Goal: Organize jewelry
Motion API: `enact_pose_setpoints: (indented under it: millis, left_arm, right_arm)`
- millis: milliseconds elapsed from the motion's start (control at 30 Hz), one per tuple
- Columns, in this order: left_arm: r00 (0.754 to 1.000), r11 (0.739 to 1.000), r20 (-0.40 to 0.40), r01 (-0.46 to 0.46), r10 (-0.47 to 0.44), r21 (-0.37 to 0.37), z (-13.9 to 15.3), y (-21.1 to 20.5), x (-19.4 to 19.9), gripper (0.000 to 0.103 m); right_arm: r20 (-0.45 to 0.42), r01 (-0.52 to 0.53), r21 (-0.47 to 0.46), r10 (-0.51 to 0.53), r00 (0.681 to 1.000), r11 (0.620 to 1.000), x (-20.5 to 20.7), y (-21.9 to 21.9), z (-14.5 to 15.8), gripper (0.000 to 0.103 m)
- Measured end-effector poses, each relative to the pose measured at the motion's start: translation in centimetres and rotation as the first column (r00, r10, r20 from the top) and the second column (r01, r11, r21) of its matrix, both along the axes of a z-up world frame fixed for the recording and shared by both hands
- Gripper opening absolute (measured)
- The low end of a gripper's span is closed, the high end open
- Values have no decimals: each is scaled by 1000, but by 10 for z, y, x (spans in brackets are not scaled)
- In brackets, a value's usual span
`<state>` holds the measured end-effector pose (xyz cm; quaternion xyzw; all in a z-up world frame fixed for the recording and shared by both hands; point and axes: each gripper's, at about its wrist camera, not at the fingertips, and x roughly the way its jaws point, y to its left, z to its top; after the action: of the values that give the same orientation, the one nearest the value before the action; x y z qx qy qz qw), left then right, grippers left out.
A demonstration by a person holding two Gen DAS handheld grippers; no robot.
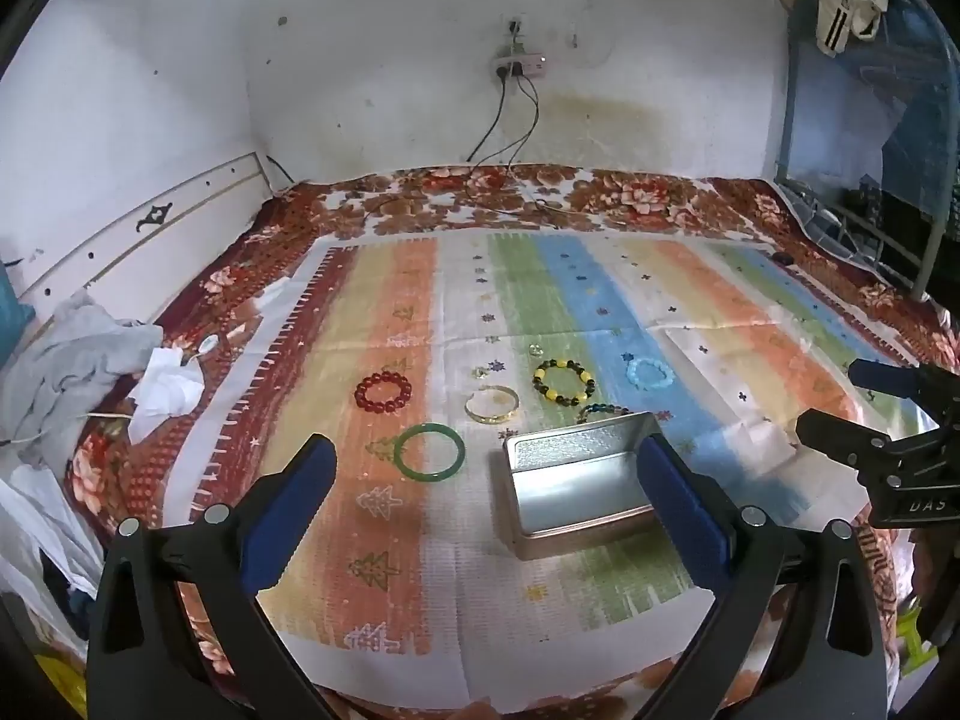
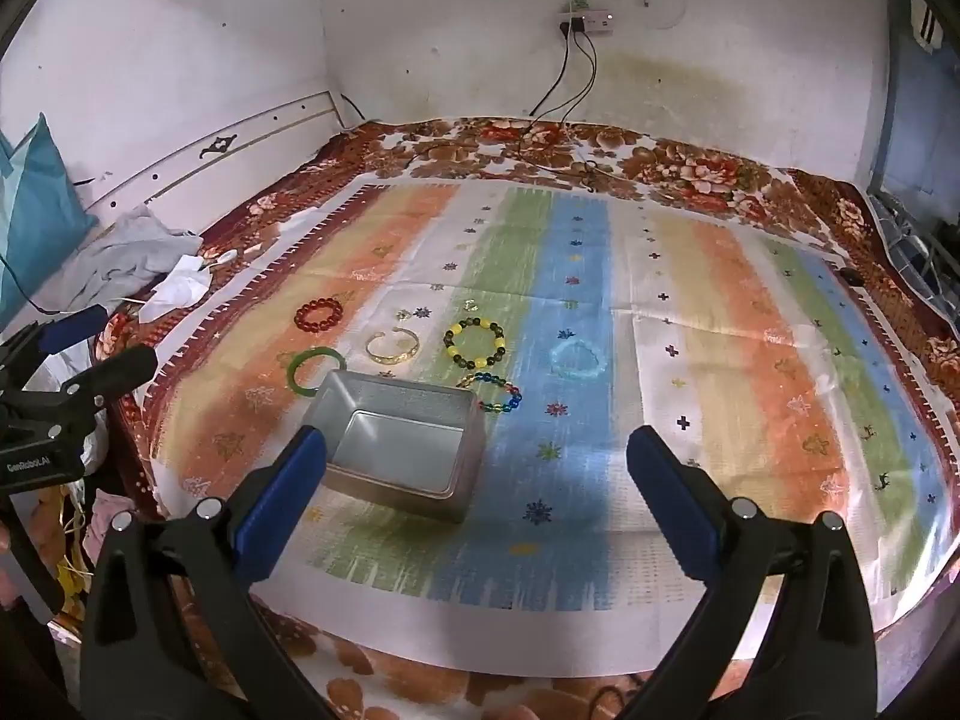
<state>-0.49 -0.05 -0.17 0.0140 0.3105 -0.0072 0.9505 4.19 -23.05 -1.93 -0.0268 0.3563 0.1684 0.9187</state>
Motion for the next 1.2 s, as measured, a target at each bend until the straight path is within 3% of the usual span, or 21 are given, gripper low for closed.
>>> enact_pose_setpoints:
  millis: [1200]
  left_arm:
    - [1000, 1000, -3, 7, -6, 26, 2, -1, 1, 98]
  right_arm:
    - [68, 33, 51, -37, 997, 998, -10, -6, 12, 98]
